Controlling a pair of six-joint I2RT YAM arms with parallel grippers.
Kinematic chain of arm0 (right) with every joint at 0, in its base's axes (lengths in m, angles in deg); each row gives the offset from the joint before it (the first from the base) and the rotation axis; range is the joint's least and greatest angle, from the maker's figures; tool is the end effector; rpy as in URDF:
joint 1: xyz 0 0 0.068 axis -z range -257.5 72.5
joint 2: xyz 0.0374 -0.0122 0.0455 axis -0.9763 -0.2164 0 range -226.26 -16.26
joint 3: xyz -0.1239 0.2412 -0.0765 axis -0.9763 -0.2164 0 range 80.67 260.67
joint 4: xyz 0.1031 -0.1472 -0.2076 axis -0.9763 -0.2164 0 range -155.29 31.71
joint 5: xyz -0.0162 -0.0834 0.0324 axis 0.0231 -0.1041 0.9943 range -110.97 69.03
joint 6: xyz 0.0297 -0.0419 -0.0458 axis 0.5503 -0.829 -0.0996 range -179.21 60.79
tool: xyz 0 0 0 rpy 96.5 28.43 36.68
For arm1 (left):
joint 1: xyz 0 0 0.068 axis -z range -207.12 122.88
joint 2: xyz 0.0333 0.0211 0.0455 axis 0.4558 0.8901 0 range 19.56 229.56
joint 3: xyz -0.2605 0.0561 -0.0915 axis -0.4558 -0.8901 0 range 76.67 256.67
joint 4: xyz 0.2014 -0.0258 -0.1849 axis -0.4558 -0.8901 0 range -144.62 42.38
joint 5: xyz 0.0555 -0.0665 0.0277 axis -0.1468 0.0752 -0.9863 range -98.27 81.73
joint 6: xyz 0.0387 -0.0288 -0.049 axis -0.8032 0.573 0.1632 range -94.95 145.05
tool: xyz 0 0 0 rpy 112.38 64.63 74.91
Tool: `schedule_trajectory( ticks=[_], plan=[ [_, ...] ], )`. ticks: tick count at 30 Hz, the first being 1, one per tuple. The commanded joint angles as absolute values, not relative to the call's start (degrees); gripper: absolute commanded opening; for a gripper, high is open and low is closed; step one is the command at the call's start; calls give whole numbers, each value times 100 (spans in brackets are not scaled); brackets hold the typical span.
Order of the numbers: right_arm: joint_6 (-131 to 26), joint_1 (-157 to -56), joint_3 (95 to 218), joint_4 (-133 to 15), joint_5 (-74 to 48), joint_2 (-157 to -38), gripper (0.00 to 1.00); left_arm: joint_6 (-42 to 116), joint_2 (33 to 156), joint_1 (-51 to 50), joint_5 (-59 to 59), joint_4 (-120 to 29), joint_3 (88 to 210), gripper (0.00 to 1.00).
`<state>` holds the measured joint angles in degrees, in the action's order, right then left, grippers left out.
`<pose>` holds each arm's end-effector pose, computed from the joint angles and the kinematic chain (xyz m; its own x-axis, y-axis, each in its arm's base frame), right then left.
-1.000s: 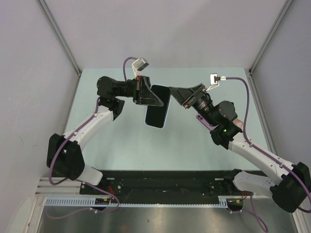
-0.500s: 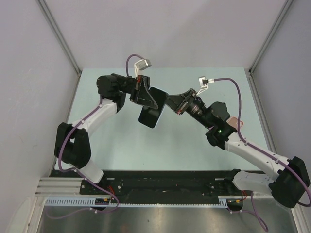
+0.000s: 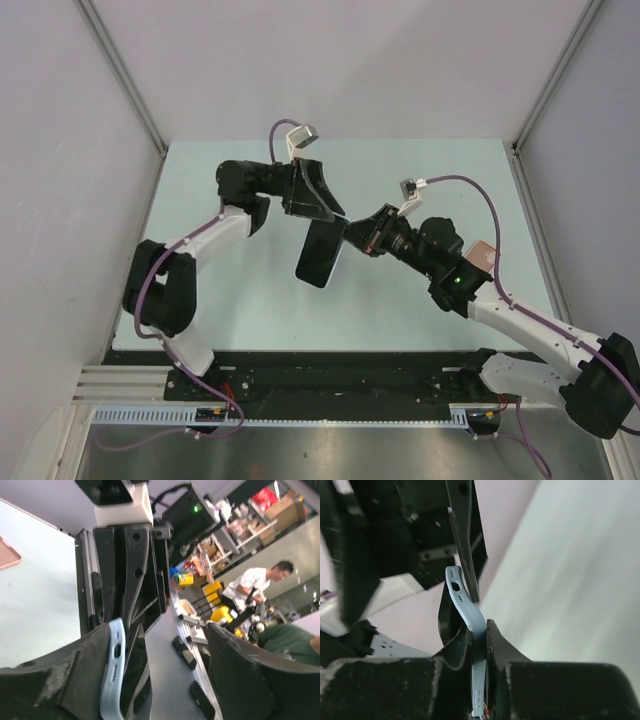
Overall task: Take the phone out of the phone case
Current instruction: Remove the phone case from the phone.
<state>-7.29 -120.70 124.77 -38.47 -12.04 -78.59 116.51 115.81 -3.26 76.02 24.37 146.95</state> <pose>0.2031 0.2027 0.3351 -0.6089 0.4951 -0.6198 -0.5027 0.3637 0.7843 0.3107 -0.1978 0.3829 -0.6887 0.1959 -0.6981 0.6408 -0.2860 -0.7124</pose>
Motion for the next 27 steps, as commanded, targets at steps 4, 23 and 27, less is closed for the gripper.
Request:
schedule_trajectory(
  ticks=[4, 23, 27],
  plan=[
    [-762, -11767, 12136, -6267, -1130, -7806, 0, 11444, 11379, -276, 5914, 3326, 14339, 100],
    [-2396, -12152, 14737, -9475, -3617, -10009, 0, 5854, 9638, -717, 1994, -6423, 14664, 100],
    [-2494, -12267, 14896, -9669, -3538, -10608, 0, 5740, 9673, -717, 1819, -6677, 14663, 100]
  ],
)
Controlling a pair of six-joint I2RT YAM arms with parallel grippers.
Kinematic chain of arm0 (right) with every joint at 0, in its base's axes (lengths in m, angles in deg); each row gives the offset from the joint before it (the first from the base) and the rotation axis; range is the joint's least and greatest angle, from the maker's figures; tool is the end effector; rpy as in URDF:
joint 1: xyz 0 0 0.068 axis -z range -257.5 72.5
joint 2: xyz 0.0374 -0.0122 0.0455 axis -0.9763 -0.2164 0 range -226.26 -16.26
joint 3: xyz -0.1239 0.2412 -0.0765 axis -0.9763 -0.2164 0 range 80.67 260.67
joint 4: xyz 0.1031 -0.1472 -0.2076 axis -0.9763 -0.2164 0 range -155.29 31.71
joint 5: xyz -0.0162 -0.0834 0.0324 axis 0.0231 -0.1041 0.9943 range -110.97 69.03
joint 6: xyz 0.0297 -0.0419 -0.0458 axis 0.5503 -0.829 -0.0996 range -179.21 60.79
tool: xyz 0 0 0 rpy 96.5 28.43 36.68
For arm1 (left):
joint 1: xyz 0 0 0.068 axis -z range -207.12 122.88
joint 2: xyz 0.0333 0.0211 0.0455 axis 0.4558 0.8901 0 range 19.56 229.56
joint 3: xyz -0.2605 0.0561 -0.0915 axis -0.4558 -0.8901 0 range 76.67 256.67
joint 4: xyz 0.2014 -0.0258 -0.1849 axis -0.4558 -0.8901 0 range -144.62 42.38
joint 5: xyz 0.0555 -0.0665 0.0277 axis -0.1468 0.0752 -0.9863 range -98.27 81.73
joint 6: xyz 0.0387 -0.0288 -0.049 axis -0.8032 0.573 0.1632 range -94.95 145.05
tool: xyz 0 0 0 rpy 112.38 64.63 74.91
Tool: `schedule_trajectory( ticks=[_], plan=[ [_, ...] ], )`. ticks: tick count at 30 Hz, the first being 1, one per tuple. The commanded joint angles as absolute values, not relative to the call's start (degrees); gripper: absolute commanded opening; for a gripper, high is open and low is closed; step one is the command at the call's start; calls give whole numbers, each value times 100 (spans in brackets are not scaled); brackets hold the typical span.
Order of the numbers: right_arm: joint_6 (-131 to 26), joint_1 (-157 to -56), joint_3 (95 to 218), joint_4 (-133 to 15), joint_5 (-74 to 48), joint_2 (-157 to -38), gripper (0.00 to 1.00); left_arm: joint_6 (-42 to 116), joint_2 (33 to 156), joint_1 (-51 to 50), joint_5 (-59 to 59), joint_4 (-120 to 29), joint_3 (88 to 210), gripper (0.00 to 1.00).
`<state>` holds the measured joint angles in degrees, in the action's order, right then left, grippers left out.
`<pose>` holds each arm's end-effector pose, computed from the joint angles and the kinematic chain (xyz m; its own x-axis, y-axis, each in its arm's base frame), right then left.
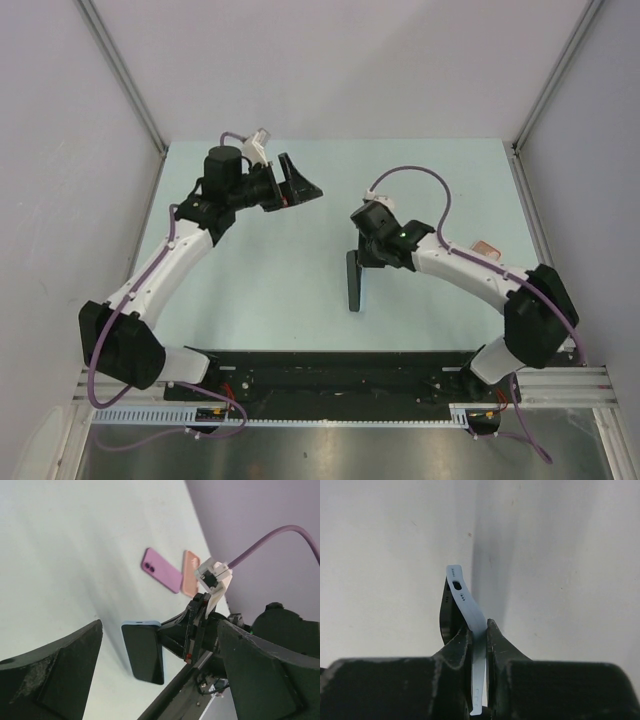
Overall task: Take the phone out of the phone case
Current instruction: Remove the phone case from the phone.
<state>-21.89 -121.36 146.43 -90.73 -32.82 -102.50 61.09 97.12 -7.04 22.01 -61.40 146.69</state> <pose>0.2553 0.2296 0.2493 -0.8145 0.0404 -0.5788 -0.1194 0.9646 0.2353 0.3092 -0.1428 0.3614 -0.7101 -0.2814 -0.6454 0.3955 0.5990 -0.6963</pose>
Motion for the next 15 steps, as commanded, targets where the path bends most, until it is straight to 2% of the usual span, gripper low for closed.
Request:
schedule_trajectory(
  ticks=[1, 3, 10, 15],
  plan=[
    [-2476, -12259, 14896, -9713, -3486, -10739, 0, 5749, 9725, -760, 1810, -6747, 14663, 100],
    [-2423, -12390, 14887, -9792, -3538, -11091, 0, 5827, 9778, -804, 1923, -6739, 14619, 100],
    [-2327, -12672, 14774, -9705, -3477, -11839, 18, 5898, 9911, -875, 2047, -6704, 14611, 100],
    [-2256, -12707, 14510, -9459, -3292, -12111, 19, 5907, 9823, -892, 1959, -6704, 14444, 100]
  ],
)
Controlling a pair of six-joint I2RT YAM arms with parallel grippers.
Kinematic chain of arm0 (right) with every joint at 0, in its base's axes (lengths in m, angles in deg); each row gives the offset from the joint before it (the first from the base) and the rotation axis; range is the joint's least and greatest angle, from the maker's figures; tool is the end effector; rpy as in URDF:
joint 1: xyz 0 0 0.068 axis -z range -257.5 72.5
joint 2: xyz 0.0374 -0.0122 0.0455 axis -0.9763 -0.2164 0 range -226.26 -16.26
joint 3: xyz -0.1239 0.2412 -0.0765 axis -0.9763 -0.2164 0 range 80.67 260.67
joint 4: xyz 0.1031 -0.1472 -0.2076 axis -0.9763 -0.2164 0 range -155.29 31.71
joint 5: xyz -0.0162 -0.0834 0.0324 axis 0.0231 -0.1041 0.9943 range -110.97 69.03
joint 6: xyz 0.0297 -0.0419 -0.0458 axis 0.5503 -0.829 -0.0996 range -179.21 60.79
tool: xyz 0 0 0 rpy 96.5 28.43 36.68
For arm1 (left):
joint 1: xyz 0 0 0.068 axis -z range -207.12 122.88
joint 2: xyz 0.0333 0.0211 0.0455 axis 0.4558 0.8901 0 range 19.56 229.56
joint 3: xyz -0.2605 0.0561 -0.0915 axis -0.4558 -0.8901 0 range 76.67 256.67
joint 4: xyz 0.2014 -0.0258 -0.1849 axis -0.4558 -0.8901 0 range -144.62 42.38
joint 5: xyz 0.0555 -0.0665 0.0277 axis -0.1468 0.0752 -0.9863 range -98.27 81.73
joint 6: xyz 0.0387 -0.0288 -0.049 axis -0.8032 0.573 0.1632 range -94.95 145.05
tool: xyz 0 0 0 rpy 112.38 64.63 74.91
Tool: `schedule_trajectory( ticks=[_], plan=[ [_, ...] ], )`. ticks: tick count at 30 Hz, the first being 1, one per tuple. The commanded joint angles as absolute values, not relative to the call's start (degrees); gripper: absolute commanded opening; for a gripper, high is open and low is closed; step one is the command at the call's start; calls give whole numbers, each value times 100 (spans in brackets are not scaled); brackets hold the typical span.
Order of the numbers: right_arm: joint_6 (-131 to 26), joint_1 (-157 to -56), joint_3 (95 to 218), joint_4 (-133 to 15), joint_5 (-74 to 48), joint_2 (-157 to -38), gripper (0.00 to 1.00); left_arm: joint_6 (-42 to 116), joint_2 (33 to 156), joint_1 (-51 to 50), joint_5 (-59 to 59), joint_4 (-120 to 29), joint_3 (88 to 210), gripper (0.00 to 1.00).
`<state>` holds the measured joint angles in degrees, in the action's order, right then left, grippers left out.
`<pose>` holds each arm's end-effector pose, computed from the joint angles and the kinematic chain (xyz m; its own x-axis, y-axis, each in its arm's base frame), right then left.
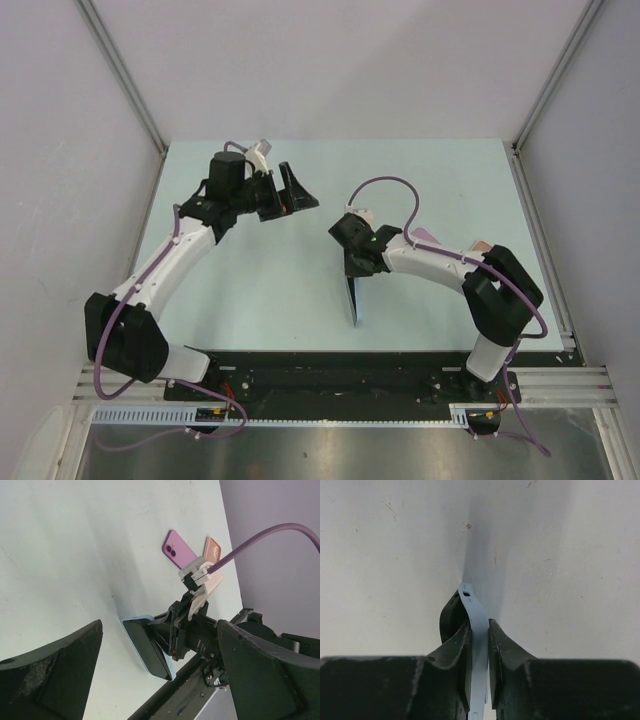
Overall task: Take the phone out of the phone case
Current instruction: Remove the phone case from the phone.
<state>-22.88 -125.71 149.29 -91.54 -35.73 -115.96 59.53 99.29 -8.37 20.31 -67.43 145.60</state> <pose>0.2599 0.2696 0.1854 -0.8675 -0.1107 -0.4850 -0.1656 0.9836 0.0717 0.3160 -0.1352 0.3302 -0.7780 -0.2609 -0.5716 0.2810 0.6691 -0.6880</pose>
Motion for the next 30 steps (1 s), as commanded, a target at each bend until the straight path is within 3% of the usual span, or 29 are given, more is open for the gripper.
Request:
schedule_trajectory(
  ticks=[1, 11, 30],
  plan=[
    [-2230, -12716, 14423, -9432, -3283, -12181, 19, 5907, 9831, -884, 1976, -6704, 14391, 100],
    [-2125, -12830, 14272, -9318, -3362, -12770, 19, 6460, 10253, -769, 2345, -6405, 13452, 100],
    [-2072, -12830, 14149, -9591, -3855, -12973, 27, 6847, 10658, -339, 2425, -6036, 12967, 100]
  ],
)
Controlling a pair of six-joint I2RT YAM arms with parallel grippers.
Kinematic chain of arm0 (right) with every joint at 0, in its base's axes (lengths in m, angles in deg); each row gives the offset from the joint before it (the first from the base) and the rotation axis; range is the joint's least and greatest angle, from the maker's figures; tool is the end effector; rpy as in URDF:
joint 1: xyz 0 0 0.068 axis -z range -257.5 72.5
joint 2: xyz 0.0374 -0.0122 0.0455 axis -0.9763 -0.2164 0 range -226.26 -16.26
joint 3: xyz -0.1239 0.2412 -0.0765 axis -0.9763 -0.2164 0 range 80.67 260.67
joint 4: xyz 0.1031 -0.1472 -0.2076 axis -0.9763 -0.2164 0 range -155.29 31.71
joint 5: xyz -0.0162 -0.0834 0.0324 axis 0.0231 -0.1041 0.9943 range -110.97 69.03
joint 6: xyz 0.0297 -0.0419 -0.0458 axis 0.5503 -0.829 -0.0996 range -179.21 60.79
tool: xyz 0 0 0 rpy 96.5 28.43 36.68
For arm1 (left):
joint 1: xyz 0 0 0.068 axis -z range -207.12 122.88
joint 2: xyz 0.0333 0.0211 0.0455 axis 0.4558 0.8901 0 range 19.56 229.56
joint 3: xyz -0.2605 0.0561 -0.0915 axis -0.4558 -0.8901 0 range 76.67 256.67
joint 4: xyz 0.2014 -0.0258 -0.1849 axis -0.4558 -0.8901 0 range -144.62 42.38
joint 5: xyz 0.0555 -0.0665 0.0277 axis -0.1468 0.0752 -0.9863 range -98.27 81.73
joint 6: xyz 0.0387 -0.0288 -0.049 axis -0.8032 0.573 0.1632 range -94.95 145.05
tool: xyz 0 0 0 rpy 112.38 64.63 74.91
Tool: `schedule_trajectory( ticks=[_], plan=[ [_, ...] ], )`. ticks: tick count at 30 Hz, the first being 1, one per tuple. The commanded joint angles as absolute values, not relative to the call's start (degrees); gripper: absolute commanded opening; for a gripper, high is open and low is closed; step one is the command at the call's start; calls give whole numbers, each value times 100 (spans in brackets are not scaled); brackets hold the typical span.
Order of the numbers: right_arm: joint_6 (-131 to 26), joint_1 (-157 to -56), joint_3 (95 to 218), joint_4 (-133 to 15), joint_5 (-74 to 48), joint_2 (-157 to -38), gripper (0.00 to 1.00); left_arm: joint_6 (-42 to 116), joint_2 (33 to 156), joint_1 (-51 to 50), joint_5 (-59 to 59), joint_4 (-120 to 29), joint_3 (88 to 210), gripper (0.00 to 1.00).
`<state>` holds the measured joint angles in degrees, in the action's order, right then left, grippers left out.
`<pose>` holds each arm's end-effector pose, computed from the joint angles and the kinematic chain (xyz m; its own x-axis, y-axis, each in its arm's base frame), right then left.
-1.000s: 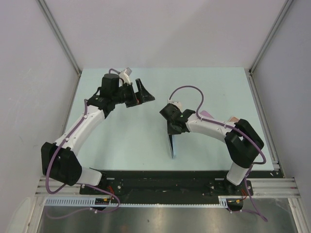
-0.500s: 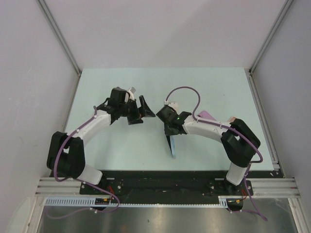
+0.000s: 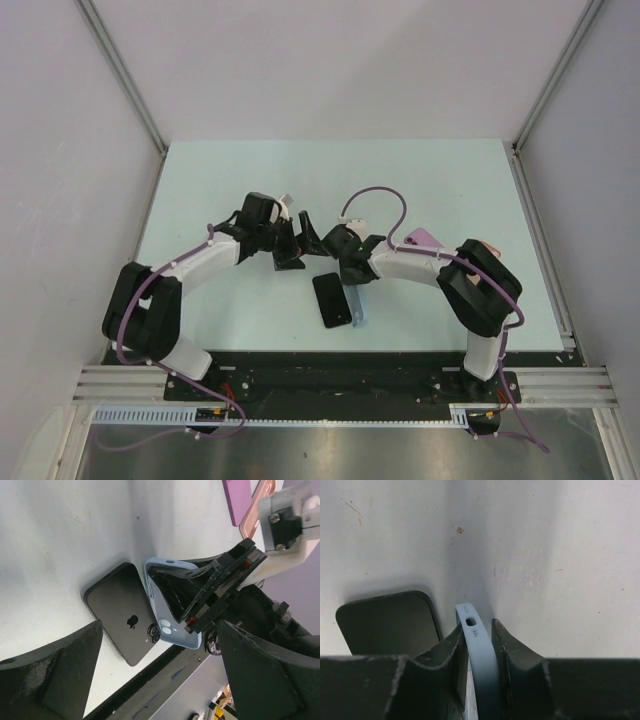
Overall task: Take the phone out of the phone case
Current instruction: Remove the phone case from the phone, then place the phone case at the center of the board.
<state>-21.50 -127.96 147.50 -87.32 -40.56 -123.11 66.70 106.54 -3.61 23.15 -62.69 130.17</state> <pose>0.2571 0.2823 0.1364 -0.8681 -0.1462 -0.4744 -0.1506 0.9882 -0.0290 0.2958 -0.1601 0.2024 -0.9501 -0.2051 -0.2349 0.0340 0.6806 -0.7318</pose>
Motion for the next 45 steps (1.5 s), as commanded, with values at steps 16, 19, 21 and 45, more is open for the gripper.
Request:
schedule_trajectory(
  ticks=[16, 19, 21, 45],
  plan=[
    [-2502, -11856, 14017, -9125, -3372, -11410, 0, 6716, 10579, -347, 2302, -6247, 13310, 100],
    [-2642, -11504, 14017, -8923, -3030, -11093, 0, 6707, 10508, -365, 2293, -6282, 13371, 100],
    [-2713, -11092, 14017, -8791, -2827, -10944, 0, 6689, 10430, -383, 2293, -6274, 13389, 100],
    [-2300, -9649, 14264, -7689, -2041, -11524, 69, 6443, 9761, -567, 2091, -6379, 13371, 100]
  ],
)
